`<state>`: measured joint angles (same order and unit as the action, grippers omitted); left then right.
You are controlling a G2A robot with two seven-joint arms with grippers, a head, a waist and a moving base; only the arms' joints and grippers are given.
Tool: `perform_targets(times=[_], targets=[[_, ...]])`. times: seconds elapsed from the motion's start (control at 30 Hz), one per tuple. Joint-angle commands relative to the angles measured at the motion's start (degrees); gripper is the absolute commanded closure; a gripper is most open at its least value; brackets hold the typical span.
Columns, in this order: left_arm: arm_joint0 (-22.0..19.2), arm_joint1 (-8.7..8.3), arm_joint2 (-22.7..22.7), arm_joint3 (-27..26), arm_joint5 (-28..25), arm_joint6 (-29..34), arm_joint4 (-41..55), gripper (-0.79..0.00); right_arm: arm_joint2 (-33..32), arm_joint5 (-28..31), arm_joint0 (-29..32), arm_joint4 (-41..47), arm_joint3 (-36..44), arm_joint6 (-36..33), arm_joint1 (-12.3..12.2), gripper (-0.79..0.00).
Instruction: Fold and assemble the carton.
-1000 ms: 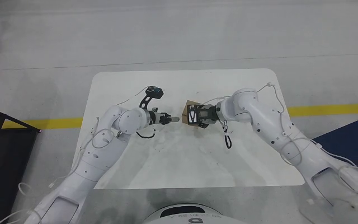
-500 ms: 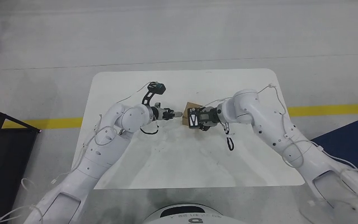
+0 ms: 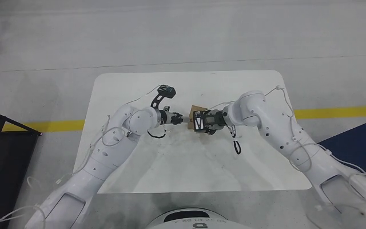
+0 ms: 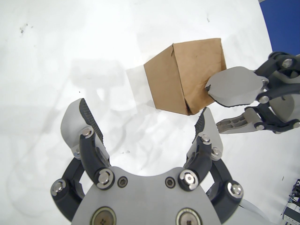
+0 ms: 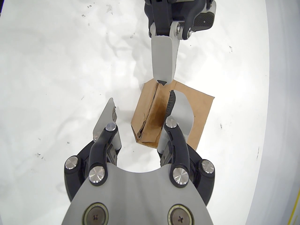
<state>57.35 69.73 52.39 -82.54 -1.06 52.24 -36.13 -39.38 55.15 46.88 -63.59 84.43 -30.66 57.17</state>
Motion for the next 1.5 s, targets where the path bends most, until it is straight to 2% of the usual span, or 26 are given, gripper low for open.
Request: perform_targets(times=[0.0, 0.63, 0.87, 1.0, 1.1, 1.13, 1.47], targets=[[-0.2, 0.05, 0.1, 0.1, 0.1, -0.5, -0.1, -0.785, -0.1, 0.1, 0.0, 0.0, 0.0, 0.1, 0.0, -0.431], [-1.9, 0.74, -2.4, 1.8, 0.2, 2.2, -2.8, -0.785, -1.4, 1.1, 0.5, -0.2, 0.8, 0.3, -0.1, -0.413], [-1.4, 0.73, -2.0, 1.4, 0.3, 2.0, -2.8, -0.785, -3.8, 0.7, 1.5, 0.4, 2.1, 2.6, -0.7, -0.363], [-1.2, 0.78, -1.9, 1.3, 0.4, 1.8, -2.6, -0.785, -5.1, -0.4, 2.7, 0.3, 2.5, 4.1, -1.1, -0.262], [-1.1, 0.81, -1.9, 1.2, 0.5, 1.7, -2.8, -0.785, -5.6, -0.4, 3.6, 1.8, 1.8, 5.5, -1.1, -0.108], [-1.1, 0.82, -1.9, 1.1, 0.6, 1.8, -2.9, -0.785, -5.8, -0.3, 3.7, 2.4, 1.4, 5.9, -1.2, 0.0], [-0.7, 0.95, -2.0, 0.9, 0.8, 1.9, -3.1, -0.785, -6.3, -3.3, 4.7, 2.2, -0.4, 5.5, -1.0, 0.0]])
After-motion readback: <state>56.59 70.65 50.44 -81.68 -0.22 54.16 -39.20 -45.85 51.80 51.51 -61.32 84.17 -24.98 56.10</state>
